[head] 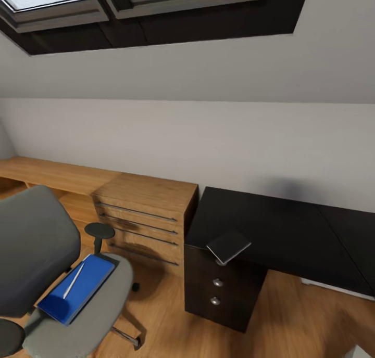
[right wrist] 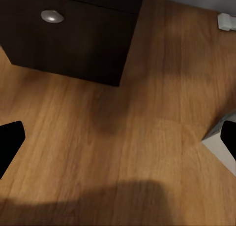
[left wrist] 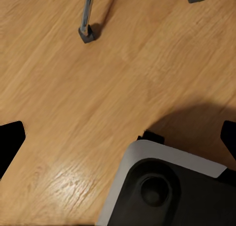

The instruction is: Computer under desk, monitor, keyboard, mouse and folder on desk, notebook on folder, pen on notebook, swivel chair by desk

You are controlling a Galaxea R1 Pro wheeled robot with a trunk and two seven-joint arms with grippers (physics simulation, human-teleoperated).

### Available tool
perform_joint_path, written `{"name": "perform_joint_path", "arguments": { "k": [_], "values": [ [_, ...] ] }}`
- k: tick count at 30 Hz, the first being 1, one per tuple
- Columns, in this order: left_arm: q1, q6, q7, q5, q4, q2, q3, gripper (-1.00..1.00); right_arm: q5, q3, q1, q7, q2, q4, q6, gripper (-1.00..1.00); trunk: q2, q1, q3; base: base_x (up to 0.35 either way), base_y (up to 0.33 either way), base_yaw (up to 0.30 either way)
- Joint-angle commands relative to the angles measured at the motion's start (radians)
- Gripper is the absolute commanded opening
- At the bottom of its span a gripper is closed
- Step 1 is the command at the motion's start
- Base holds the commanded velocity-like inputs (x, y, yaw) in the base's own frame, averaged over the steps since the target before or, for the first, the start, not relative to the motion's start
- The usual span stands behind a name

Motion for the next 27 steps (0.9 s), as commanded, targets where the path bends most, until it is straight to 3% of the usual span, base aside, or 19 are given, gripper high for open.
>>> {"name": "perform_joint_path", "arguments": {
  "k": [1, 22, 27],
  "values": [
    [0.0, -0.005, 0.008, 0.011, -0.001, 0.002, -0.008, 1.0, -0.01, 0.009, -0.001, -0.003, 0.0, 0.0, -0.004, 1.0, -0.001, 0.0, -0.001, 0.0, 0.0, 0.26],
    [-0.001, -0.011, 0.006, 0.006, 0.032, 0.007, -0.007, 1.0, -0.01, 0.007, -0.001, -0.004, -0.004, -0.006, -0.007, 1.0, -0.001, 0.0, -0.011, 0.0, 0.0, 0.268],
    [0.0, -0.047, 0.006, 0.006, 0.036, 0.008, -0.007, 1.0, -0.01, 0.006, -0.001, -0.005, -0.006, -0.007, -0.009, 1.0, -0.001, 0.0, -0.014, 0.004, 0.012, 0.272]
  ]
}}
